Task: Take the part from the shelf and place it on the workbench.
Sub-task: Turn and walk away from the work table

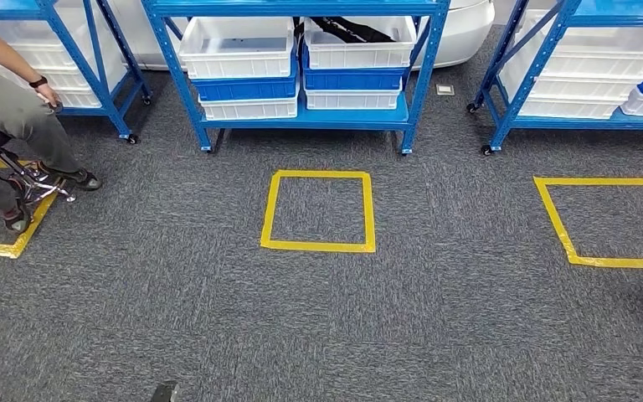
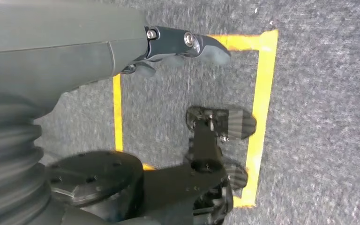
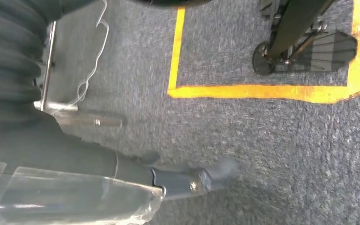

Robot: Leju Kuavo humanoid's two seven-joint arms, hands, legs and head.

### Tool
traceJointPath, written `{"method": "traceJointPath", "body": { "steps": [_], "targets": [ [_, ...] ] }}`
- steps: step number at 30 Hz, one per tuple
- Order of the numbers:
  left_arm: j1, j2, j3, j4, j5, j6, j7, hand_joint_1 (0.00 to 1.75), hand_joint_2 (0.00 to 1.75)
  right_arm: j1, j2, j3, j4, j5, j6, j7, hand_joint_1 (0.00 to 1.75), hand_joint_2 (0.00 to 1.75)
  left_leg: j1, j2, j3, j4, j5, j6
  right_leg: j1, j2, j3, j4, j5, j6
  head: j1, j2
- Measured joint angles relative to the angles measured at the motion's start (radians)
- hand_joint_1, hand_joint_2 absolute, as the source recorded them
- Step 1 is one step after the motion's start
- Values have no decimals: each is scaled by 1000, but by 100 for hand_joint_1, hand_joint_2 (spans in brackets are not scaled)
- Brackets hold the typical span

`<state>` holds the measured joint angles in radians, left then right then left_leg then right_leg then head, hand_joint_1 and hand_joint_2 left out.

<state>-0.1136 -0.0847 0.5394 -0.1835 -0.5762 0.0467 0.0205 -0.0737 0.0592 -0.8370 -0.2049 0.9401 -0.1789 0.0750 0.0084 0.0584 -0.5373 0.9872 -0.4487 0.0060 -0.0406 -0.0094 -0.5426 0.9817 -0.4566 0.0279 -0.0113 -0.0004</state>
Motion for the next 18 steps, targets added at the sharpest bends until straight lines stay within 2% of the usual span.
{"method": "traceJointPath", "body": {
  "steps": [3,4,5,7,8,13,18],
  "targets": [
    [-1,0,0,0,-5,1,-3,0,175,0,1,0,0,3,0,3,0,175,8,-14,-6,25,-22,-19,-3,7,-10,22,-6,-8,-5,0],
    [-1,0,0,0,-7,1,-6,0,175,-1,2,0,0,4,0,4,0,175,9,-18,-6,29,-28,-17,1,8,-11,26,-8,-10,-6,0],
    [-2,1,0,0,-9,2,-10,0,175,0,3,0,0,5,0,5,0,175,10,-20,-7,30,-30,-11,5,9,-12,29,-10,-11,-7,0],
    [-6,1,0,0,-11,7,-18,0,175,0,3,0,0,7,-1,7,0,175,11,-21,-7,30,-22,1,14,10,-12,31,-10,-15,-6,0],
    [-7,0,0,0,-12,10,-21,0,175,0,3,0,0,7,-3,7,0,175,11,-21,-9,30,-19,3,17,11,-13,31,-9,-16,-6,0],
    [-8,-1,2,0,-16,21,-25,0,175,0,1,0,0,12,-8,9,0,175,11,-23,-12,29,-13,-8,20,10,-16,32,-8,-17,-6,0],
    [-8,-2,4,0,-19,26,-25,0,175,0,1,0,0,18,-8,14,0,175,6,-23,-15,29,-12,-9,20,10,-20,32,-8,-17,-6,0]
  ]
}}
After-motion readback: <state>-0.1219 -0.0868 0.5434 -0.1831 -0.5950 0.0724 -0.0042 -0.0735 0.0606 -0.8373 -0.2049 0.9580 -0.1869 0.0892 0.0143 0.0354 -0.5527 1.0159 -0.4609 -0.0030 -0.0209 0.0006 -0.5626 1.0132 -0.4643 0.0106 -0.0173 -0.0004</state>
